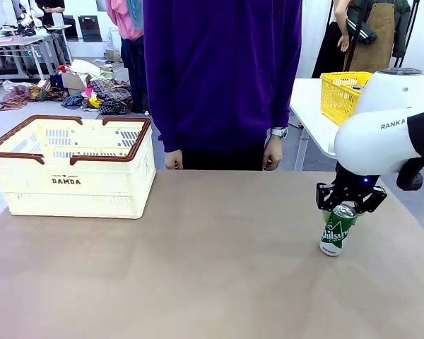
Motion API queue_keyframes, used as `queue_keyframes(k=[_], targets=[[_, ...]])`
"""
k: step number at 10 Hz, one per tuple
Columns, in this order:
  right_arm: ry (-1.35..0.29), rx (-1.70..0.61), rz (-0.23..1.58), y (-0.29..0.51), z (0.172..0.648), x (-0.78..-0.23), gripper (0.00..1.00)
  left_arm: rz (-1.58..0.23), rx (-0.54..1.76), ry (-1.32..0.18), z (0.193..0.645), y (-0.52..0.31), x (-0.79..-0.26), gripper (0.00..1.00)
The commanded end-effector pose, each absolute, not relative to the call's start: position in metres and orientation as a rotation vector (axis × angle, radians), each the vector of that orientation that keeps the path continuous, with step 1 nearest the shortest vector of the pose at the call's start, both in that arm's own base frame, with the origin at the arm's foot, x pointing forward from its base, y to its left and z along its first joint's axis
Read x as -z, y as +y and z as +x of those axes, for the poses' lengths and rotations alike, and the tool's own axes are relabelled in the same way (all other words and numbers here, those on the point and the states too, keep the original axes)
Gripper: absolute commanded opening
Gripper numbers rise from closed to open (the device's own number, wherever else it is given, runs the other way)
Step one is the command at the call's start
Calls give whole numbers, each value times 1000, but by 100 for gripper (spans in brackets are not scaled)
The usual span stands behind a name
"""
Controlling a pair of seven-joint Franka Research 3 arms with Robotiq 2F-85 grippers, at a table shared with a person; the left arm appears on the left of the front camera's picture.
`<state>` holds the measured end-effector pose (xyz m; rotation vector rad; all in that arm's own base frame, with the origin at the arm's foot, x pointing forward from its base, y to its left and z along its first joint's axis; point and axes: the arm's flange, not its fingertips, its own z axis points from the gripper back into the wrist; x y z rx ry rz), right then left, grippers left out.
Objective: Place the drinks into the Shopping basket.
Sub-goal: Pick up one drink and place it into the Shopping basket.
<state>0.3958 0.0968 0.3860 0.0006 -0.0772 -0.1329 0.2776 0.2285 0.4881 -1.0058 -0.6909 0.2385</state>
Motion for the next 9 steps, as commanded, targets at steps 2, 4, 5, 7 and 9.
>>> queue_keyframes(k=[2, 4, 5, 7, 9], targets=[[-67, 160, -19, 98, 392, -381, 0, -1015, -222, -712, 279, 228, -488, 100], [-41, 163, -11, 97, 393, -380, 0, -1015, -222, -712, 279, 228, -488, 100], [-34, 147, 11, 93, 392, -386, 0, -1015, -222, -712, 279, 228, -488, 100], [-72, 107, 64, 70, 383, -448, 0, -1015, -222, -712, 279, 228, -488, 100], [-49, 48, 74, 52, 369, -530, 0, -1015, -222, -712, 279, 228, -488, 100]])
